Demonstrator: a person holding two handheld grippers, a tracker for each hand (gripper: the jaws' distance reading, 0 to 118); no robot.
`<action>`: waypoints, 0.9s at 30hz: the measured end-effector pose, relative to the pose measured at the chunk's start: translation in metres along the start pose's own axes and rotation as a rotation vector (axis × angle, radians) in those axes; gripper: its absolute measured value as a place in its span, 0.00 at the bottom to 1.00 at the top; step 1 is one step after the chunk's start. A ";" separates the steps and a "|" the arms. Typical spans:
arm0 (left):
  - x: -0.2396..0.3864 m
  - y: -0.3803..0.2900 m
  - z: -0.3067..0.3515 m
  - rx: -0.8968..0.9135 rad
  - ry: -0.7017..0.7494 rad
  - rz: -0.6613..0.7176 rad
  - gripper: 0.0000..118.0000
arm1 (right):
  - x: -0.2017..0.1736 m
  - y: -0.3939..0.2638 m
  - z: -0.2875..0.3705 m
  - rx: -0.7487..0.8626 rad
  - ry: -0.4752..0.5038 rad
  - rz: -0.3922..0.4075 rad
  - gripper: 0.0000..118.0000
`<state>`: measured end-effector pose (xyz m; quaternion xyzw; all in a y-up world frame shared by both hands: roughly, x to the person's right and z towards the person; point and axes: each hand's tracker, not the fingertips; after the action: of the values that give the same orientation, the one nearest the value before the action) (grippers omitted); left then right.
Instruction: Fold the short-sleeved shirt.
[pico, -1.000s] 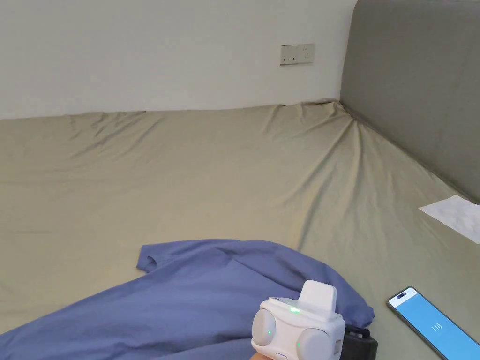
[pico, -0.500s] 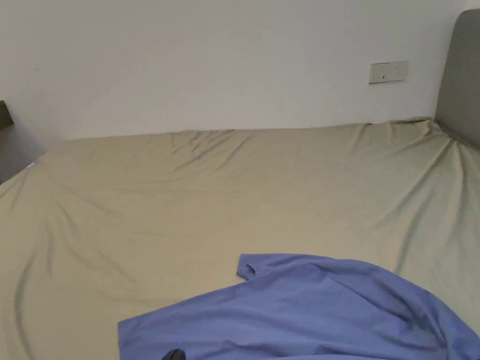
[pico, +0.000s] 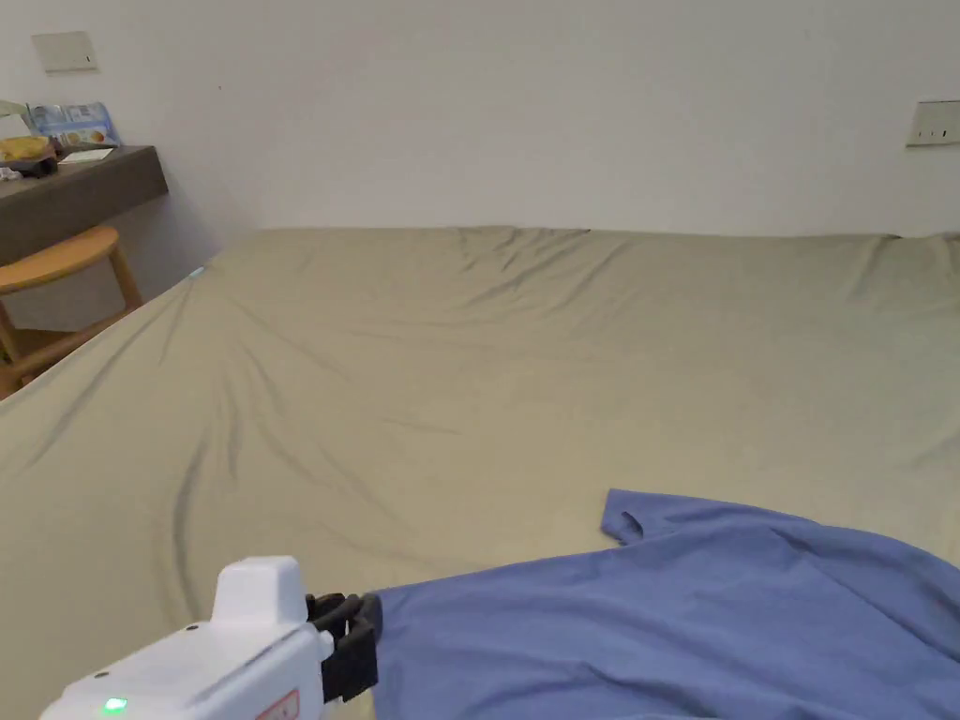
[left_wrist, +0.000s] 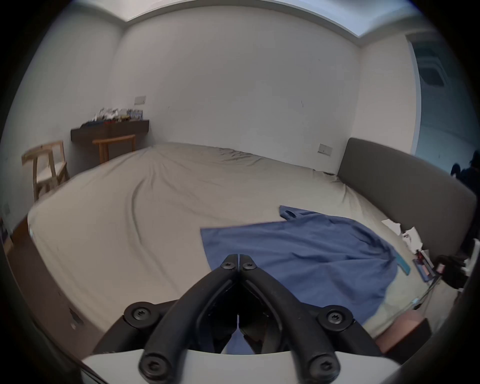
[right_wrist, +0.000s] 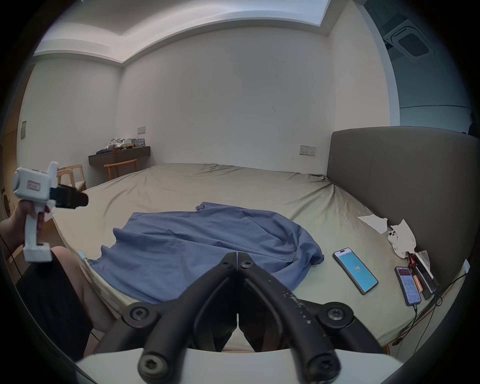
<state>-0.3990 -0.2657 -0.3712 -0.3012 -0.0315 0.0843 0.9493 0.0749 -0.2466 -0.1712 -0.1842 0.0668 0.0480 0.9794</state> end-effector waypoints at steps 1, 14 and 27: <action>-0.010 0.011 -0.033 -0.075 -0.018 -0.009 0.00 | 0.000 0.001 -0.002 0.001 -0.003 0.003 0.01; -0.006 -0.032 -0.149 -0.239 0.188 -0.176 0.90 | 0.007 0.004 -0.013 -0.016 -0.044 -0.001 0.01; 0.036 -0.020 -0.065 0.015 -0.064 -0.154 0.02 | 0.048 -0.008 -0.040 -0.071 -0.058 -0.004 0.01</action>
<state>-0.3540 -0.3119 -0.4121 -0.2882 -0.0841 0.0208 0.9536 0.1185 -0.2654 -0.2127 -0.2173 0.0360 0.0535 0.9740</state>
